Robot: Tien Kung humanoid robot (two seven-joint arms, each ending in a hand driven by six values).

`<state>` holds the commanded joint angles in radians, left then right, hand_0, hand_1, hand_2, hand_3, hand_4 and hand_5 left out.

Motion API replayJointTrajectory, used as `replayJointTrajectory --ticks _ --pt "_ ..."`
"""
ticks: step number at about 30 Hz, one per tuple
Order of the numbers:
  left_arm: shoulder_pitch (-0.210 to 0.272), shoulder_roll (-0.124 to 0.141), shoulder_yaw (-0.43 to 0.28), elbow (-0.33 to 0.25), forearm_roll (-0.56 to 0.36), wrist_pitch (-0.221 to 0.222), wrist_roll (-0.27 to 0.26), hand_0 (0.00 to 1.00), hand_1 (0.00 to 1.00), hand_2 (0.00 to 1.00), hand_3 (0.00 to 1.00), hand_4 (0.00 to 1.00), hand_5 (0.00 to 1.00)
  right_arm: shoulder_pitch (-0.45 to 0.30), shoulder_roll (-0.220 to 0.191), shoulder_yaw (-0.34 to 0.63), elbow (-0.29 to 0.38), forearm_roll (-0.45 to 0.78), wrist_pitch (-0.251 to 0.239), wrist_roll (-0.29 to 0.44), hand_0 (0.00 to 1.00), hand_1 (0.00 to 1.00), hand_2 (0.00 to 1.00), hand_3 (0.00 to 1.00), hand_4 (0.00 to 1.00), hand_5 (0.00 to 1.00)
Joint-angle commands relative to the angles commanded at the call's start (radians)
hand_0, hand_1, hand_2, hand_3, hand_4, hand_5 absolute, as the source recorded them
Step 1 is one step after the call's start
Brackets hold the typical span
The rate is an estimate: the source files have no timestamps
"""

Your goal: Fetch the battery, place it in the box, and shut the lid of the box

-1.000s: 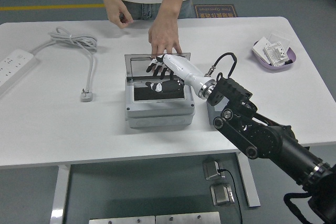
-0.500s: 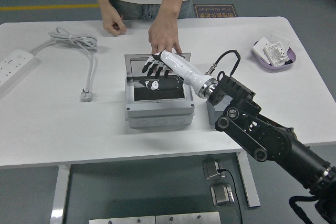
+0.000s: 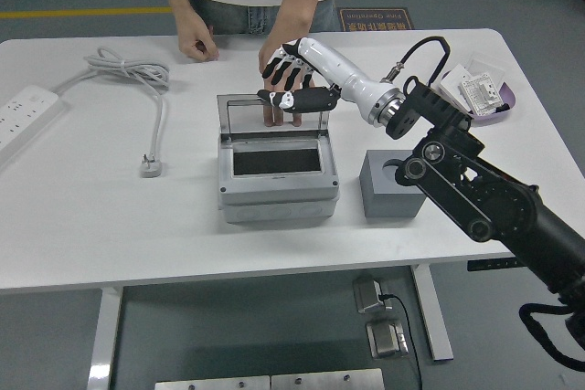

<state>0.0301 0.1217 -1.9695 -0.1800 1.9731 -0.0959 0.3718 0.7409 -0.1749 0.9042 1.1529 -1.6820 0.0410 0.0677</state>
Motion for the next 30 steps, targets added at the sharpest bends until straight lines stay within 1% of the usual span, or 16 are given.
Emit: replayJointTrajectory --ticks 1,2,6,7,13,16,19,20,25,26,30 --pt "-0.001 0.001 0.000 0.000 0.000 0.000 0.000 0.588 0.397 0.591 0.639 0.712 0.227 0.010 -0.003 -0.003 -0.013 0.003 0.000 0.005 0.287 0.415 0.505 0.525 0.769 0.356" --pt "-0.003 0.002 0.001 0.000 0.001 0.000 0.000 0.588 0.398 0.590 0.639 0.713 0.224 0.026 -0.007 -0.007 -0.034 0.008 0.000 0.012 0.320 0.428 0.518 0.547 0.835 0.491" --pt "-0.008 0.006 0.003 0.000 0.002 0.000 0.000 0.588 0.398 0.590 0.639 0.713 0.224 0.064 -0.014 -0.016 -0.100 0.026 -0.001 0.033 0.320 0.428 0.518 0.547 0.835 0.491" --pt "-0.009 0.007 0.004 0.000 0.002 0.000 0.000 0.588 0.397 0.590 0.638 0.712 0.226 0.072 -0.015 -0.017 -0.118 0.031 -0.002 0.039 0.318 0.430 0.519 0.537 0.888 0.614" --pt "-0.016 0.010 0.007 0.000 0.003 -0.001 0.000 0.588 0.397 0.590 0.638 0.712 0.226 0.112 -0.012 -0.013 -0.239 0.051 -0.009 0.074 0.318 0.430 0.519 0.537 0.888 0.614" --pt "-0.017 0.011 0.006 0.000 0.005 -0.001 0.000 0.588 0.397 0.590 0.639 0.713 0.224 0.117 -0.011 -0.008 -0.278 0.054 -0.008 0.081 0.319 0.429 0.519 0.532 0.899 0.627" --pt "-0.017 0.011 0.004 0.000 0.008 -0.002 0.000 0.588 0.397 0.590 0.639 0.713 0.224 0.116 -0.010 -0.004 -0.298 0.055 -0.006 0.082 0.319 0.429 0.519 0.532 0.899 0.627" --pt "-0.017 0.011 0.004 0.000 0.009 -0.002 0.000 0.588 0.397 0.590 0.639 0.712 0.224 0.115 -0.009 -0.003 -0.301 0.055 -0.005 0.082 0.327 0.431 0.516 0.528 0.915 0.660" --pt "-0.016 0.009 0.001 0.000 0.013 -0.002 0.000 0.588 0.397 0.590 0.639 0.712 0.224 0.107 -0.003 -0.002 -0.308 0.052 -0.002 0.079 0.327 0.431 0.516 0.528 0.915 0.660" --pt "-0.016 0.009 0.001 0.000 0.013 -0.002 -0.001 0.588 0.398 0.589 0.639 0.714 0.226 0.106 -0.001 -0.003 -0.308 0.051 -0.002 0.078 0.390 0.462 0.525 0.540 0.998 0.824" --pt "-0.016 0.008 0.001 0.000 0.013 -0.003 -0.001 0.588 0.398 0.589 0.639 0.714 0.226 0.100 0.007 -0.005 -0.308 0.046 -0.003 0.074 0.390 0.462 0.525 0.540 0.998 0.824"
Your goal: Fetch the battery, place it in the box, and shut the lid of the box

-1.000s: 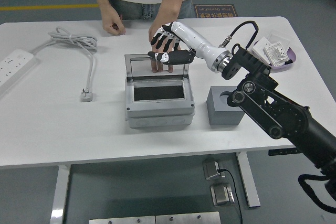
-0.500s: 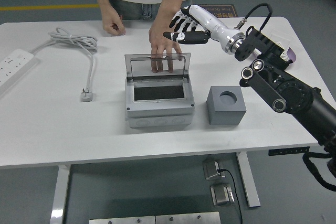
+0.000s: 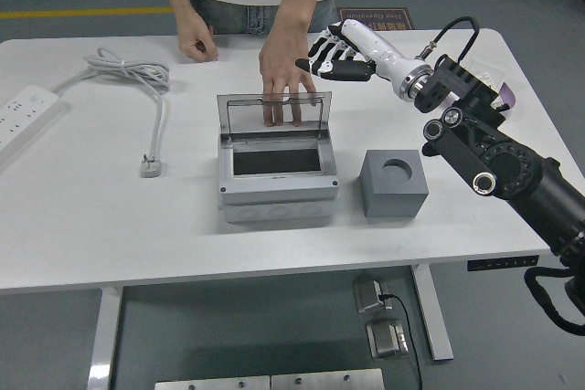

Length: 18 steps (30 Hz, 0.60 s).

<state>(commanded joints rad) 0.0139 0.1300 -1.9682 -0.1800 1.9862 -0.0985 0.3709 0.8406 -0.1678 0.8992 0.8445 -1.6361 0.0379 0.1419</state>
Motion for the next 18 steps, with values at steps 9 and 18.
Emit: replayJointTrajectory --ticks 9,18 --pt "0.001 -0.001 0.001 0.000 -0.001 0.000 -0.001 0.588 0.399 0.589 0.639 0.714 0.225 -0.012 0.010 -0.001 -0.001 -0.007 0.000 -0.002 0.414 0.482 0.552 0.563 0.998 0.873" --pt "0.003 -0.002 0.000 0.000 -0.001 0.000 -0.001 0.588 0.399 0.589 0.639 0.714 0.224 -0.026 0.012 -0.011 0.003 -0.007 0.001 -0.002 0.414 0.481 0.549 0.562 0.998 0.877"
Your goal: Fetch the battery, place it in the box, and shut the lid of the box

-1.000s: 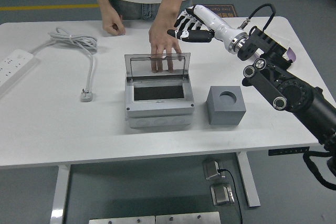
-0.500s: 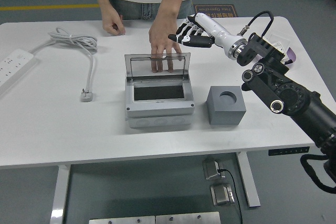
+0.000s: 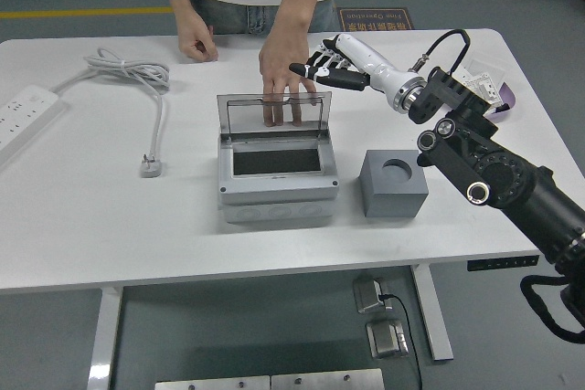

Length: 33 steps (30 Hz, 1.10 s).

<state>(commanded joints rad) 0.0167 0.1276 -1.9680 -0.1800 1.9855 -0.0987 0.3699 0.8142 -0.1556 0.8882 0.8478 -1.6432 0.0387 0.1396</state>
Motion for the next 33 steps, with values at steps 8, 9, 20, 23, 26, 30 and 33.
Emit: replayJointTrajectory --ticks 8,9,20,23,26,30,33 --pt "-0.001 -0.002 0.003 0.000 -0.004 0.000 -0.001 0.588 0.400 0.588 0.640 0.714 0.225 -0.011 -0.003 -0.011 0.003 0.001 0.000 -0.001 0.415 0.480 0.547 0.558 0.998 0.885" --pt "-0.001 -0.002 0.003 0.000 -0.004 0.000 -0.001 0.588 0.400 0.588 0.640 0.714 0.225 -0.012 -0.003 -0.011 0.003 0.001 0.001 -0.001 0.415 0.480 0.547 0.558 0.998 0.885" --pt "0.001 -0.004 0.004 0.000 -0.006 0.001 -0.001 0.588 0.401 0.588 0.641 0.714 0.226 -0.035 -0.007 -0.027 0.024 0.003 0.000 -0.005 0.421 0.478 0.553 0.558 0.998 0.875" --pt "0.002 -0.004 0.003 0.000 -0.005 0.001 0.000 0.588 0.401 0.588 0.641 0.714 0.226 -0.044 -0.005 -0.029 0.039 0.001 0.000 -0.008 0.421 0.478 0.553 0.558 0.998 0.875" --pt "0.003 -0.005 0.003 0.000 -0.006 0.001 0.000 0.588 0.402 0.588 0.640 0.714 0.225 -0.054 -0.001 -0.031 0.057 -0.004 0.000 -0.011 0.420 0.477 0.552 0.558 0.998 0.873" --pt "0.004 -0.005 0.004 0.000 -0.008 0.002 0.000 0.588 0.402 0.588 0.640 0.714 0.225 -0.067 0.001 -0.038 0.087 -0.008 0.001 -0.016 0.420 0.477 0.552 0.558 0.998 0.873" --pt "0.004 -0.006 0.005 0.000 -0.009 0.002 -0.001 0.588 0.402 0.589 0.641 0.714 0.225 -0.074 0.000 -0.043 0.110 -0.011 0.001 -0.019 0.417 0.477 0.550 0.558 0.998 0.871"
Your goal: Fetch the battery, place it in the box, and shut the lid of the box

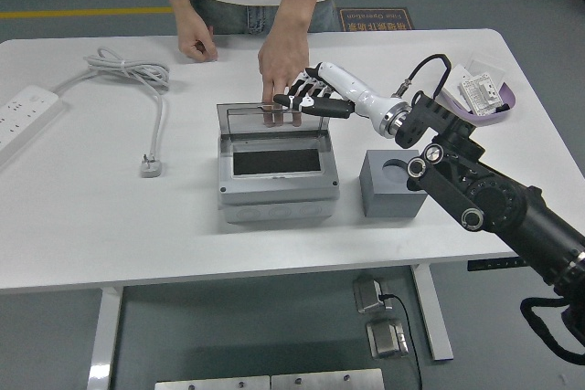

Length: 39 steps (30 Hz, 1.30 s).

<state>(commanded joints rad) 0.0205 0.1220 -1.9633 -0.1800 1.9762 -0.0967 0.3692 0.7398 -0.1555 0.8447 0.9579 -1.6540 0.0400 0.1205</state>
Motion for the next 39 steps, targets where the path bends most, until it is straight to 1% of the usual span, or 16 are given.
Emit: replayJointTrajectory --ticks 5,20,31,39 --pt "-0.001 -0.001 0.000 0.000 -0.001 0.000 -0.001 0.589 0.403 0.588 0.641 0.714 0.226 -0.010 -0.003 -0.006 0.037 -0.005 0.001 -0.006 0.416 0.470 0.551 0.558 0.998 0.867" --pt "0.002 -0.004 0.000 0.000 0.000 0.000 -0.002 0.588 0.403 0.589 0.641 0.714 0.228 -0.039 -0.009 -0.013 0.107 -0.017 0.007 -0.022 0.415 0.469 0.550 0.558 0.998 0.860" --pt "0.003 -0.006 -0.002 0.000 0.002 0.000 -0.002 0.588 0.404 0.589 0.641 0.714 0.228 -0.057 -0.009 -0.018 0.113 -0.007 0.010 -0.026 0.409 0.461 0.549 0.557 0.998 0.853" --pt "0.004 -0.008 -0.002 0.000 0.001 0.000 -0.003 0.589 0.404 0.588 0.641 0.714 0.228 -0.075 0.002 -0.012 0.117 -0.001 0.012 -0.028 0.408 0.460 0.549 0.557 0.998 0.852"
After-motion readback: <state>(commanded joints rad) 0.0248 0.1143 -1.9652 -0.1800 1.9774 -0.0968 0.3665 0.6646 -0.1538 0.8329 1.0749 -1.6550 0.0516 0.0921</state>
